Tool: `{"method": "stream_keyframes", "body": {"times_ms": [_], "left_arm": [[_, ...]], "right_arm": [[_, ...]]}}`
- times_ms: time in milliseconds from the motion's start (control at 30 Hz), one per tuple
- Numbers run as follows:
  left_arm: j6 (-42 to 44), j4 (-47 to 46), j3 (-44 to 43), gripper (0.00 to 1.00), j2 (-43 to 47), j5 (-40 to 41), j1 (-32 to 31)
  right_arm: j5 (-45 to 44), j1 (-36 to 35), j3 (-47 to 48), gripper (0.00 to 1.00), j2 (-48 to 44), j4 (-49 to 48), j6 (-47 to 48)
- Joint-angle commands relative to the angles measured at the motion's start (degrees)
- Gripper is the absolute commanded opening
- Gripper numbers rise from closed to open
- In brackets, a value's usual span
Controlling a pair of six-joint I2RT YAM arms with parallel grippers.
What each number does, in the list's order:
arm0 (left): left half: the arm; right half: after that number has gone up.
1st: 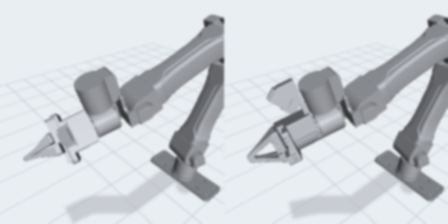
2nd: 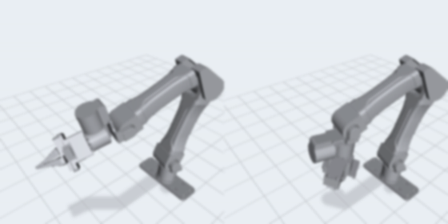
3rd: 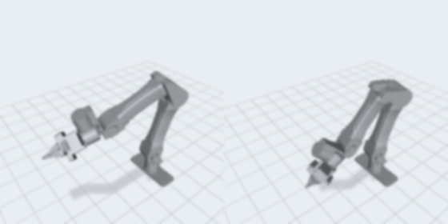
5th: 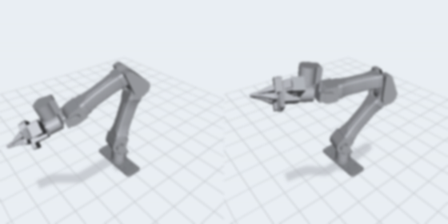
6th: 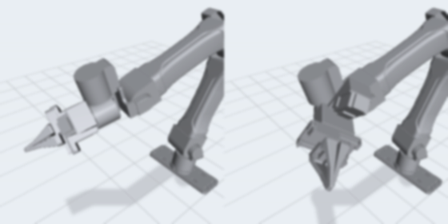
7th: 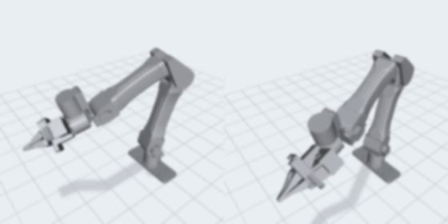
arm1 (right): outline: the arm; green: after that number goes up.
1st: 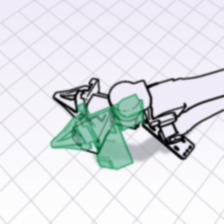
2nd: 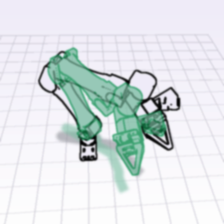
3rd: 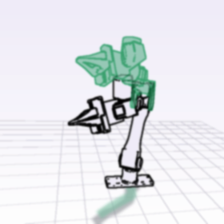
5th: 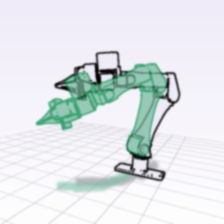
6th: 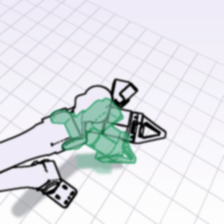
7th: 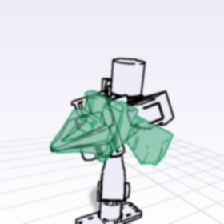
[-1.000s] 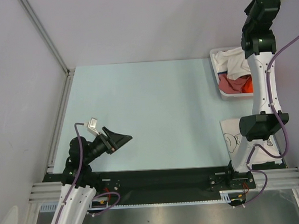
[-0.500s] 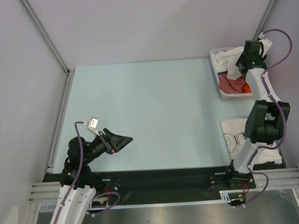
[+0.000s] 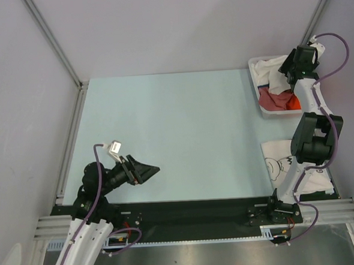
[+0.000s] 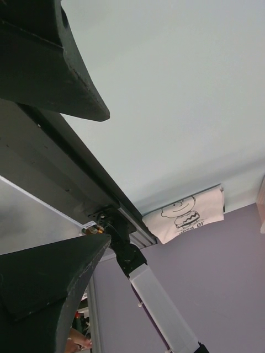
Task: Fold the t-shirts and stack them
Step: Grab the tshirt from the pile
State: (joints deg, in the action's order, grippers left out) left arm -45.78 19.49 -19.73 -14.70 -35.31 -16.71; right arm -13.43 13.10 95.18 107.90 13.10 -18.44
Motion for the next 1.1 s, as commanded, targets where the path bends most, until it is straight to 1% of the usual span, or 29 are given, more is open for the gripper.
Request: {"method": "stream_keyframes", "body": {"times_ms": [0,100,133,200,233,300,333,367,433,467,500,567,600,700,767,833,900,933,967,1033,1067], "left_arm": [[2.45,0.38,-2.86,0.89,-1.03,1.12,-0.34],[2.27,0.20,-3.04,0.89,-1.38,0.94,-0.25],[2.27,0.20,-3.12,0.89,-1.47,0.94,-0.25],[2.19,0.29,-3.30,0.89,-2.34,0.42,-0.25],[2.19,0.20,-3.39,0.89,-3.14,0.24,-0.25],[2.10,0.29,-3.65,0.88,-5.67,-0.98,-0.25],[2.18,0.29,-4.00,0.87,-6.65,-1.51,-0.25],[2.27,0.38,-4.27,0.87,-7.35,-1.86,-0.25],[2.63,0.29,-4.62,0.86,-8.76,-2.48,-0.25],[2.71,0.29,-4.88,0.86,-8.77,-2.48,-0.25],[2.80,0.29,-5.06,0.86,-8.86,-2.57,-0.25],[2.98,0.29,-5.76,0.87,-8.33,-2.31,-0.25],[2.98,0.46,-5.94,0.87,-8.24,-2.31,-0.25],[2.71,0.64,-6.46,0.87,-8.15,-2.13,-0.25],[2.54,0.64,-6.47,0.87,-8.15,-2.22,-0.25],[2.45,0.90,-6.20,0.87,-7.98,-2.13,-0.34],[1.93,0.91,-5.85,0.87,-7.36,-1.96,-0.25],[1.75,0.91,-5.68,0.87,-7.27,-2.04,-0.25],[1.66,0.99,-5.67,0.86,-7.10,-2.04,-0.25],[2.01,1.52,-6.20,0.86,-6.92,-1.61,-0.25],[2.27,2.48,-6.90,0.87,-6.84,-1.17,-0.25]], "right_arm": [[1.30,-0.18,2.38,0.68,2.31,-1.33,-0.72],[-0.71,-0.18,2.03,0.63,2.67,-1.24,0.33],[-1.07,-0.18,2.03,0.56,2.93,-1.33,0.68],[-2.04,-0.01,2.38,0.49,3.20,-1.41,1.21],[-2.21,-0.01,2.56,0.33,3.20,-1.59,1.47],[-2.74,-0.01,3.34,0.16,3.11,-1.68,1.91],[-3.09,-0.36,4.22,0.05,3.28,-1.16,2.26],[-4.57,-0.53,7.27,0.00,3.46,-0.28,2.96],[-7.39,-1.32,10.45,0.00,3.29,1.31,4.28],[-10.18,-1.93,11.86,0.00,2.94,1.31,5.07],[-11.86,-2.29,15.09,0.00,2.32,1.66,6.21],[-14.24,-2.56,18.19,0.00,1.71,1.92,6.83],[-14.52,-2.73,21.60,0.00,1.18,2.27,7.27],[-14.34,-2.82,25.93,0.00,0.48,2.54,7.01],[-14.87,-2.91,26.47,0.00,-1.54,-0.69,7.01],[-15.22,-2.91,26.90,0.00,-2.86,-6.49,7.45],[-16.45,-2.82,29.44,0.00,-2.17,-10.71,8.15],[-15.93,-2.12,31.63,0.00,-1.29,-11.16,8.07],[-14.45,-1.94,36.61,0.00,0.63,-11.60,7.46],[-12.68,-1.68,41.03,0.00,2.84,-14.58,6.23],[-10.24,-1.76,45.32,0.00,4.32,-15.55,4.83]]}}
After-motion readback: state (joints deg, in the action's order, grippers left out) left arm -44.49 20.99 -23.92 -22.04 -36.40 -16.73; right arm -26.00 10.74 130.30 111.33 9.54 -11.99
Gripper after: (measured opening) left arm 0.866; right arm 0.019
